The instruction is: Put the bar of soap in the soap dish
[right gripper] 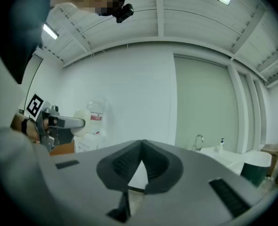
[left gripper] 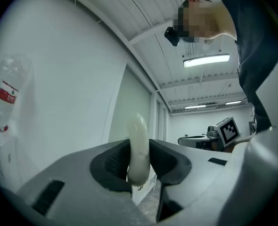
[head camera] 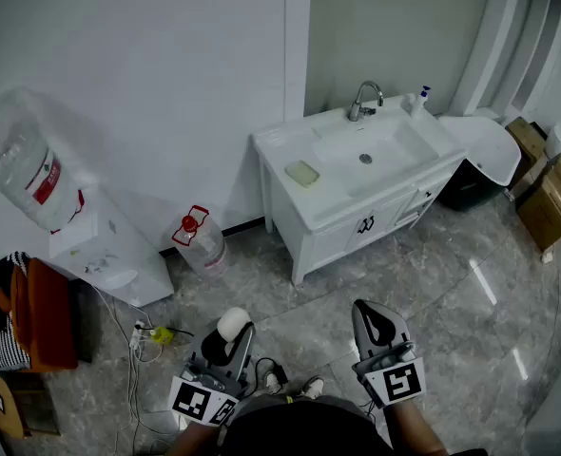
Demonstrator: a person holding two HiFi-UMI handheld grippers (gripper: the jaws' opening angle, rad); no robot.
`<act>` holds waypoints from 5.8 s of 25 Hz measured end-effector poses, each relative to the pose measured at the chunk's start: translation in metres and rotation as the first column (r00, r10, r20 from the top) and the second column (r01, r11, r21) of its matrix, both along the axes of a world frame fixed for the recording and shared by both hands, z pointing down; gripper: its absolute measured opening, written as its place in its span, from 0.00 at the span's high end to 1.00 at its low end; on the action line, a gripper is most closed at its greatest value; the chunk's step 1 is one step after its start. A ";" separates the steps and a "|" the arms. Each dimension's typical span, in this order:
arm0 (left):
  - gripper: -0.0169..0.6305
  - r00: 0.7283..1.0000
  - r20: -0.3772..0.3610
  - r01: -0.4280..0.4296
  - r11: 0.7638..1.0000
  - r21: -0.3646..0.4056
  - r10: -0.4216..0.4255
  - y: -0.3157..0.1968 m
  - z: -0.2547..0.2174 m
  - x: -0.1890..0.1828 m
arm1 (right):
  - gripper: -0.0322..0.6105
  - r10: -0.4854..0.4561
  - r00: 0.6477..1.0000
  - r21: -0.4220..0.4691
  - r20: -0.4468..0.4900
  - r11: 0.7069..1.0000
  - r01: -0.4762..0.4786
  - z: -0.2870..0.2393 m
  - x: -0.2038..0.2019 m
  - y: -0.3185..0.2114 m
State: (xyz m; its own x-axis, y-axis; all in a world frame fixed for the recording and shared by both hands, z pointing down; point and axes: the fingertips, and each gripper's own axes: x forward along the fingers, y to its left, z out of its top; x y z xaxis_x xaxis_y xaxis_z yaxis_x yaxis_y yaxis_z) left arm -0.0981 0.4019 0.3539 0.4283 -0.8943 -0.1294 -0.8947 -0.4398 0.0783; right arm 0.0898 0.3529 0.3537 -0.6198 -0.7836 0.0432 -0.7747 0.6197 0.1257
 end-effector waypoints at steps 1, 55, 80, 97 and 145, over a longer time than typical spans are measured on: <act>0.79 1.000 -0.003 0.000 1.000 -0.001 0.000 0.001 0.001 0.001 | 0.93 -0.001 1.000 0.000 0.000 1.000 0.001 0.000 0.001 0.001; 0.79 0.989 0.025 0.145 0.983 -0.114 -0.143 -0.282 0.006 0.046 | 0.93 -0.069 0.977 -0.072 0.201 0.994 0.085 0.032 0.062 -0.312; 0.80 0.984 -0.163 0.040 0.986 -0.159 -0.067 -0.380 0.037 0.023 | 0.93 -0.004 0.992 -0.108 0.125 0.994 0.017 0.046 0.045 -0.363; 0.79 0.966 -0.259 -0.082 0.962 -0.259 0.012 -0.481 0.098 -0.013 | 0.93 0.062 0.998 -0.159 -0.011 0.985 -0.063 0.055 -0.010 -0.421; 0.79 0.982 -0.185 -0.116 0.679 -0.725 -0.030 -0.627 0.296 0.060 | 0.93 0.185 0.976 -0.238 -0.113 0.949 -0.208 0.075 0.005 -0.444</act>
State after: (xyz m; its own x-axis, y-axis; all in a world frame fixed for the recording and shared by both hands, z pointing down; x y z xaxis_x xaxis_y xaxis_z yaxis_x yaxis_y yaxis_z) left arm -0.0384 -0.2246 0.6504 0.5055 -0.7148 0.4833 -0.8163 -0.2145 0.5364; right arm 0.0951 -0.0908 0.4291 -0.4397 -0.8472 0.2981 -0.8769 0.4767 0.0615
